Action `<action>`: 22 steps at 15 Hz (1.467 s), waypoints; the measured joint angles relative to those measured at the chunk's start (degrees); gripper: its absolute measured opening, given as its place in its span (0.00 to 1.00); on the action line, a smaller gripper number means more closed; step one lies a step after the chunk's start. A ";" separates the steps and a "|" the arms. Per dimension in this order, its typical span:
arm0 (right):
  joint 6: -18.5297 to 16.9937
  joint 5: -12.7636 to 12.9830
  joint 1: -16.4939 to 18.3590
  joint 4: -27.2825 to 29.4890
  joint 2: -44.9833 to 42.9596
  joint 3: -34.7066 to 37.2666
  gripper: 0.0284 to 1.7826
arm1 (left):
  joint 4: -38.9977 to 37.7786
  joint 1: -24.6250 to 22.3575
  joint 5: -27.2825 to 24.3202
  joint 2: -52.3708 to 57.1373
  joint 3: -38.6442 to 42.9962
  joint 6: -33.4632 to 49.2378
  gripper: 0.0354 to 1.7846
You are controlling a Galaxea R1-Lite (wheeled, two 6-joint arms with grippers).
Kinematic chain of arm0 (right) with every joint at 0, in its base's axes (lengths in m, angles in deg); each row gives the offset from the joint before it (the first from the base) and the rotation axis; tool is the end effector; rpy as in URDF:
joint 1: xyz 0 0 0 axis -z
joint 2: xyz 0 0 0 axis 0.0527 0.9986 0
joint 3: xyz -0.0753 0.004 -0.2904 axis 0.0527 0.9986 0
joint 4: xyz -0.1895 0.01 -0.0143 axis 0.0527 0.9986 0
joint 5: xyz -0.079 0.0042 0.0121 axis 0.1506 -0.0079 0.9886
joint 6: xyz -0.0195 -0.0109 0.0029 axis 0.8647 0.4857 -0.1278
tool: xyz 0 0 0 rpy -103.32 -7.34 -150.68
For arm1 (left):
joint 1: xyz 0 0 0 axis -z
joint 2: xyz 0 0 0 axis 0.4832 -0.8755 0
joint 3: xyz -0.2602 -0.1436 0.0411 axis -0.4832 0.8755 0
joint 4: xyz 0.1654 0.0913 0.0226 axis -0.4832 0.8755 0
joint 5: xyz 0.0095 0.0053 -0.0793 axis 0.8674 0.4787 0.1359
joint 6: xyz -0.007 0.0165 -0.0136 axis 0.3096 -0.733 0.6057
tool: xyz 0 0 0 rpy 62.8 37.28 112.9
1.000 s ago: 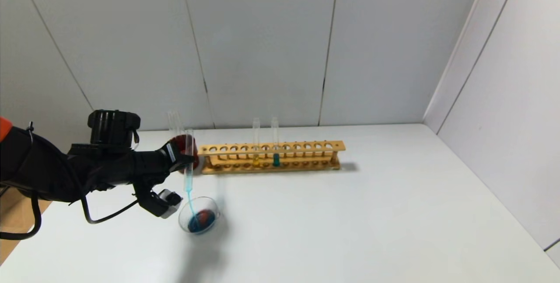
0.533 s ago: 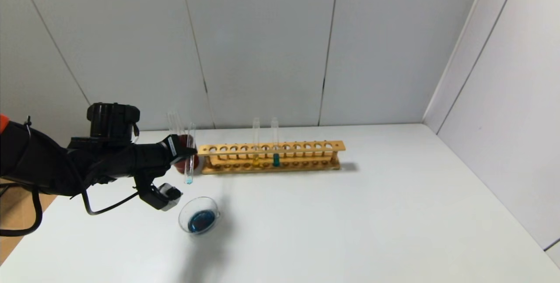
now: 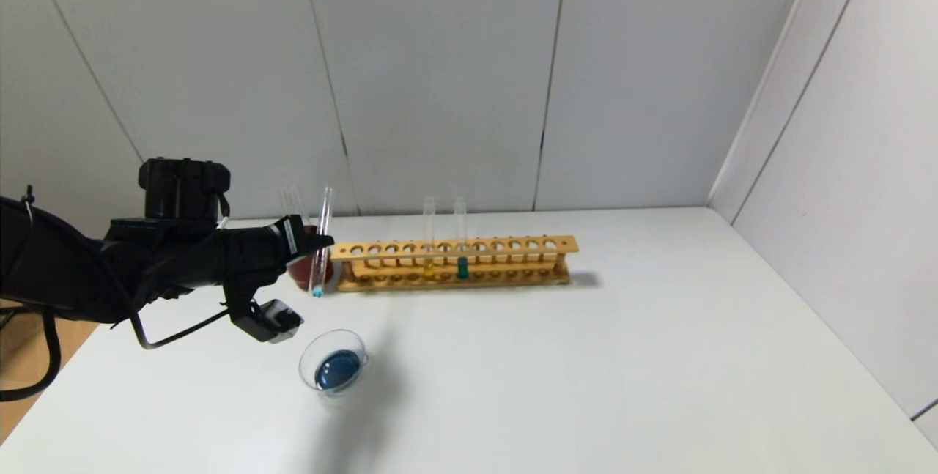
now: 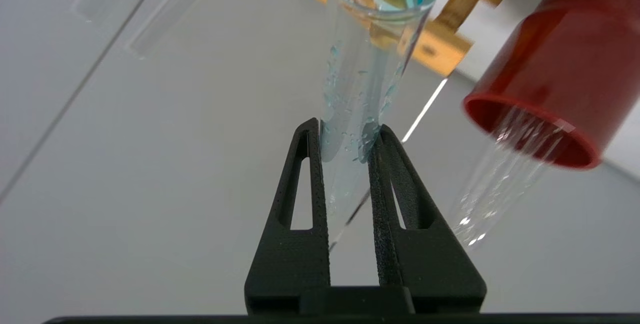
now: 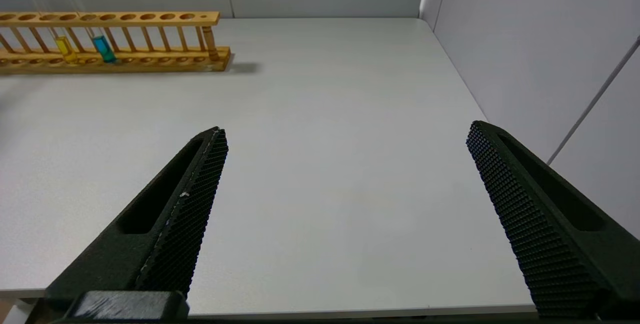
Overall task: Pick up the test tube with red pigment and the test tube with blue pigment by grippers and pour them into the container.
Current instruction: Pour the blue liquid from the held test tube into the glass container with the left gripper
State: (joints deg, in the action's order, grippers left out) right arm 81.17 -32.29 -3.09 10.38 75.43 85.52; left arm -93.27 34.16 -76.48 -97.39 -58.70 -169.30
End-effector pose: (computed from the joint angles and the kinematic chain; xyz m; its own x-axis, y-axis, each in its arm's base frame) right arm -0.0228 0.0002 0.0753 1.0000 0.0055 -0.0001 -0.0055 1.0000 0.0024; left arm 0.3275 -0.0393 0.1423 0.7675 -0.4819 -0.4228 -0.1756 -0.7923 0.5843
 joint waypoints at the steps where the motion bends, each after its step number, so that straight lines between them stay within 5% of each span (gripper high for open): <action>1: -0.02 0.02 0.00 0.00 0.00 0.00 0.98 | -0.09 0.11 0.02 0.59 -0.17 -1.27 0.15; 22: 0.00 0.00 0.00 0.00 0.00 0.00 0.98 | -1.19 2.22 1.18 5.11 -2.18 -5.34 0.15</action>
State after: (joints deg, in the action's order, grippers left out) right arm 81.17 -32.29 -3.09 10.38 75.43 85.52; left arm -94.47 36.38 -75.29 -92.28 -60.88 -174.64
